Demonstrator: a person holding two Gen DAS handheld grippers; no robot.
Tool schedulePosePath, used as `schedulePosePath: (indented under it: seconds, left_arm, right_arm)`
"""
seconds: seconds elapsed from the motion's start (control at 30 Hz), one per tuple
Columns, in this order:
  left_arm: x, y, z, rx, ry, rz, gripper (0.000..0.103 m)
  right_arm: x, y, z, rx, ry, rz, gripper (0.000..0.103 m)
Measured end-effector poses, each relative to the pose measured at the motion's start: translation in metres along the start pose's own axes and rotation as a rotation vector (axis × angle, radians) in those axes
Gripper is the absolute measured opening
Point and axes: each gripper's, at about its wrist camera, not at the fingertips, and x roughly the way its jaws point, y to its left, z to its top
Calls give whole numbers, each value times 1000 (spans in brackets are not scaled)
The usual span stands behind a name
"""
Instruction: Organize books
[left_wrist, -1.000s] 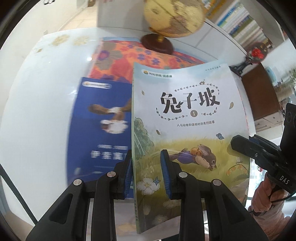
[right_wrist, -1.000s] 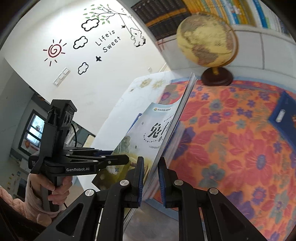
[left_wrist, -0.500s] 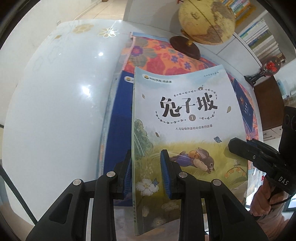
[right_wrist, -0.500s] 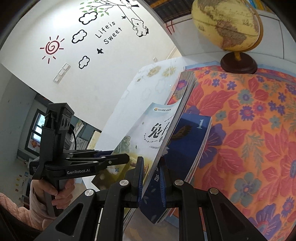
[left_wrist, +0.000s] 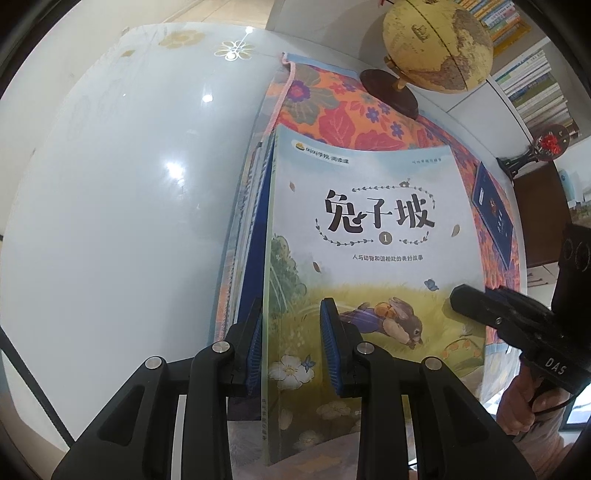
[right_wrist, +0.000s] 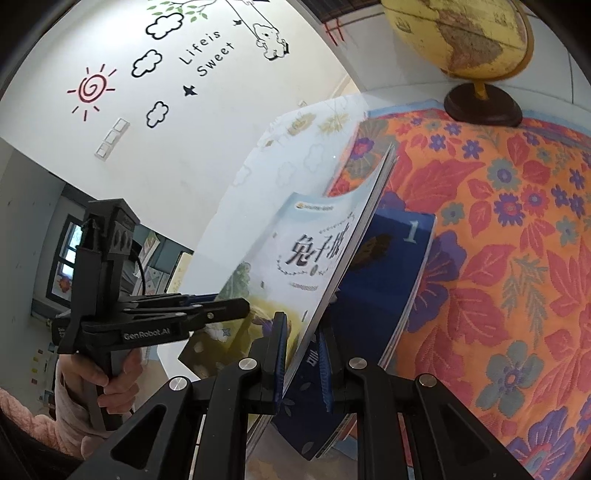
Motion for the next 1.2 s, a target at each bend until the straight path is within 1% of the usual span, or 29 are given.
schedulePosePath:
  seconds: [0.1,0.2,0.27,0.3,0.33,0.4,0.5,0.63,0.73,0.8,0.93,1.03,1.1,1.2]
  left_arm:
    - [3,3,0,-23,6,-8,25]
    - [4,4,0,-40,6,-8,25]
    - [4,4,1,-43,7,-6,26]
    - [4,5,0,-43,7,-6,30]
    - [5,5,1,-43,8,-1,30]
    - [9,8,1,-54,19,8,30]
    - [7,10,-1,-65,13,9,30]
    - [4,12,-2,-65,5,43,30]
    - [3,18,-2,-95,0,29,30]
    - [0,18,-2,-107,-14,34,30]
    - [-4,11,-2,-88,-35,62,30]
    - [-6,9,-3,-86,-41,78,30]
    - [-8,8,-4,-90,-48,90,30]
    - [-17,7,-4,-120,-91,104,30]
  right_arm:
    - [4,-11,-5,61,-1,17,15]
    - [12,-22,-11,112,22,17,15]
    - [16,-24,-14,122,32,7,15]
    - [18,-25,-16,127,34,3,15]
    - [19,-27,-18,134,37,0,15]
    - [22,-30,-19,150,44,6,15]
    - [26,-35,-21,157,46,-8,15]
    - [27,-42,-22,205,45,36,15]
    - [27,-44,-23,225,53,60,15]
    - [27,-44,-23,229,47,62,15]
    - [25,-49,-24,256,44,76,15]
    - [21,-47,-25,248,57,48,15]
    - [19,-44,-25,236,63,47,16]
    - [14,-48,-28,242,69,26,16]
